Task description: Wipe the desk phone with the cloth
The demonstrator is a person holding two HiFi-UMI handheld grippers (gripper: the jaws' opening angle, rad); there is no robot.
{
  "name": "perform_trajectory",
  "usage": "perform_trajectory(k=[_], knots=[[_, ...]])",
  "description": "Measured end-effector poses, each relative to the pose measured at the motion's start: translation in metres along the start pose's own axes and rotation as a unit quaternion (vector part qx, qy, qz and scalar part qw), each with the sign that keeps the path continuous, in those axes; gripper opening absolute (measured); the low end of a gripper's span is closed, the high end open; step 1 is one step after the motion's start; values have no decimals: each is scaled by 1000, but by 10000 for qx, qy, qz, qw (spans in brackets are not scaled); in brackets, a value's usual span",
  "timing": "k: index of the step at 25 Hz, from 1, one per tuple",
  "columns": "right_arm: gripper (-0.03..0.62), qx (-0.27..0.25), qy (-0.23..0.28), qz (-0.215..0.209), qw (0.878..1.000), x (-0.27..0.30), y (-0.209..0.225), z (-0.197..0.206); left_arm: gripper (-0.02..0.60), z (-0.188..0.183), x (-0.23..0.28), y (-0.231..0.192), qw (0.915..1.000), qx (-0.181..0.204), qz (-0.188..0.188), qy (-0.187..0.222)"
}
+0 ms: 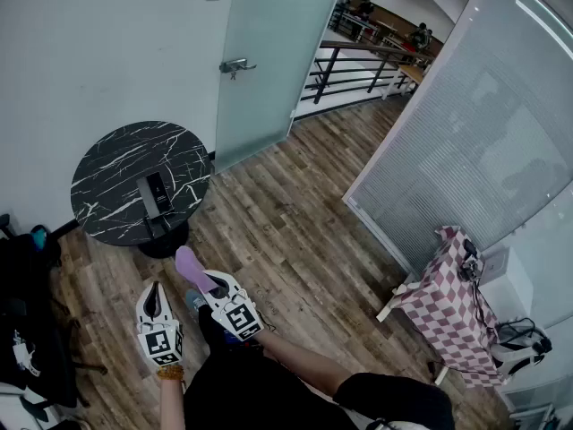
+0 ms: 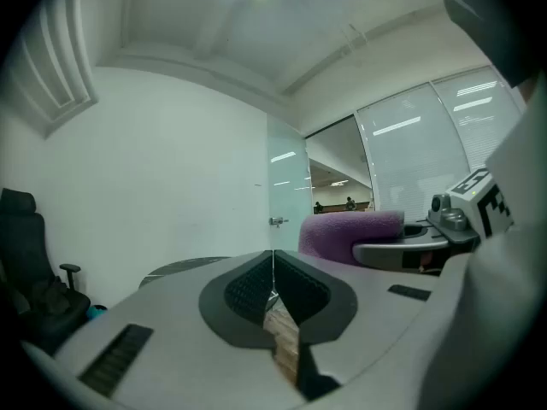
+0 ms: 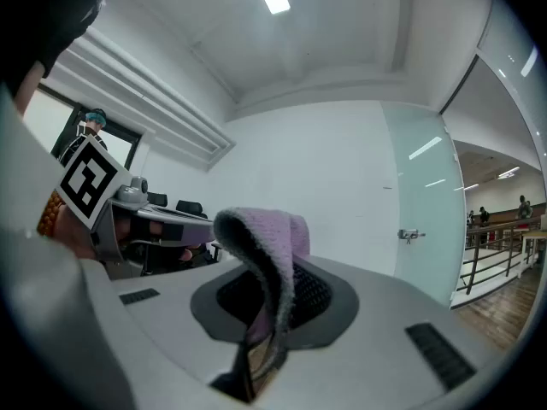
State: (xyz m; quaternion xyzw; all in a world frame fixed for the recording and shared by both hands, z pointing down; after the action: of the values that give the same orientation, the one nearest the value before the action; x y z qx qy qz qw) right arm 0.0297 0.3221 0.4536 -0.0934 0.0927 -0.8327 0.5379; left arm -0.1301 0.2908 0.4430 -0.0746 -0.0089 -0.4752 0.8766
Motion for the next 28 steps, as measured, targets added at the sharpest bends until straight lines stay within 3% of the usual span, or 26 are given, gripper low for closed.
perform_trajectory(k=[6,9,13,20,28], knots=[[57,-11,-61,311,9995,13,38,9,14,3,45,8,9995,-62,306,-23],[58,80,-113,245,9996,30,44,13,14,1,61,-1,9993,-106,346,-64],[58,107,-146,17,9998,55,53,16,14,-3,83,-18,9994,-166,292,-61],[58,10,-286,55,9996,110,96,20,14,-14,137,-49,9995,-246,195,-95],[58,90,-364,-138,9992,192,143,16,14,-25,196,-88,9985,-351,-59,-425]])
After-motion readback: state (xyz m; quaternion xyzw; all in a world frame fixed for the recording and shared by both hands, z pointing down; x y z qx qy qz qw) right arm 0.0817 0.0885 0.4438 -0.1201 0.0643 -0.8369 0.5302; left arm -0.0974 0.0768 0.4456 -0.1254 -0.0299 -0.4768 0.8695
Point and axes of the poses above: the fingertips, and each gripper's own axes: x forward along the fingers, y to its right, z out of its underside, the point moved 6 cm from there along -x, backward along the fingers, and after that the axes turned 10 degrees about -x, right-handed, at the moved point
